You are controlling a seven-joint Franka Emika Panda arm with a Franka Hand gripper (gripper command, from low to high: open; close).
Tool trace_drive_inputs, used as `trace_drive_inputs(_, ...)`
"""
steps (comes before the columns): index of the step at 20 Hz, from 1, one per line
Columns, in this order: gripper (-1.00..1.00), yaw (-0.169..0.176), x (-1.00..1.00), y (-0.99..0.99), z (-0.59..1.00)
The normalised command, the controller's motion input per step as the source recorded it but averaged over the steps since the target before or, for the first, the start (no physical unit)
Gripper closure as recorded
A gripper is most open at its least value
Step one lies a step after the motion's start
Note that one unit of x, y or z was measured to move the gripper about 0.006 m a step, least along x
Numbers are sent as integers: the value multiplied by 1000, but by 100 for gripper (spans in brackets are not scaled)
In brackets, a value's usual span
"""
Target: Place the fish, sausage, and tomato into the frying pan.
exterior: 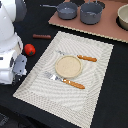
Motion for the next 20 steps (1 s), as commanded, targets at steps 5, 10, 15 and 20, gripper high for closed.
trace_drive_inputs(5, 100, 20, 0, -8, -259)
trace_drive_inputs(10, 100, 21, 0, -1, -242)
trace_drive_inputs(15, 100, 25, 0, 0, -139)
trace_drive_inputs(20, 100, 58, -63, -6, 672)
